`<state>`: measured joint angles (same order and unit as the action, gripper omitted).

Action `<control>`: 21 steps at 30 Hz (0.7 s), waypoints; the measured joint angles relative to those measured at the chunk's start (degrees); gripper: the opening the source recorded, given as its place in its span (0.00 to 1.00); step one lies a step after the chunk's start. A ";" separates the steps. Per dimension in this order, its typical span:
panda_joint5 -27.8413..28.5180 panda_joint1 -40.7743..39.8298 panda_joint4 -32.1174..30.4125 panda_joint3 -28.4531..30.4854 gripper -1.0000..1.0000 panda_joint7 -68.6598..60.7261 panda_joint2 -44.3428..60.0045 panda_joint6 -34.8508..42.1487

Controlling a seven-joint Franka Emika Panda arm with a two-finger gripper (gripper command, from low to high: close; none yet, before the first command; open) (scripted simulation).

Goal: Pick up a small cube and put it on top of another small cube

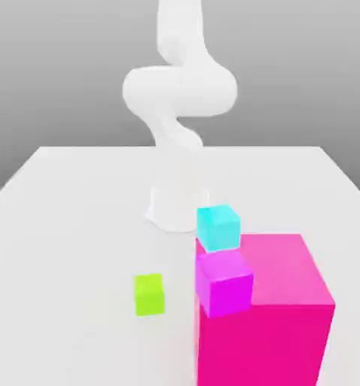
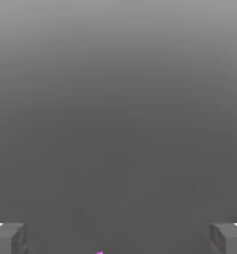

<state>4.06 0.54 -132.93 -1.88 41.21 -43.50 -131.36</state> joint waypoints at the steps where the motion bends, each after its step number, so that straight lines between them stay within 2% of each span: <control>1: 2.02 -0.15 -0.73 -0.53 0.50 -2.03 1.77 -0.42; 8: 15.31 -1.63 -6.30 -0.88 0.50 -16.16 16.46 -5.09; 13: 21.56 -2.38 -10.47 1.13 0.50 -27.05 27.01 -9.41; 17: 21.80 -3.63 -14.41 4.34 0.50 -34.25 35.08 -15.36; 21: 14.00 -3.86 -21.63 5.96 0.50 -30.44 37.88 -22.14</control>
<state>18.06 -3.32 -154.56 4.08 10.77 -5.62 -153.50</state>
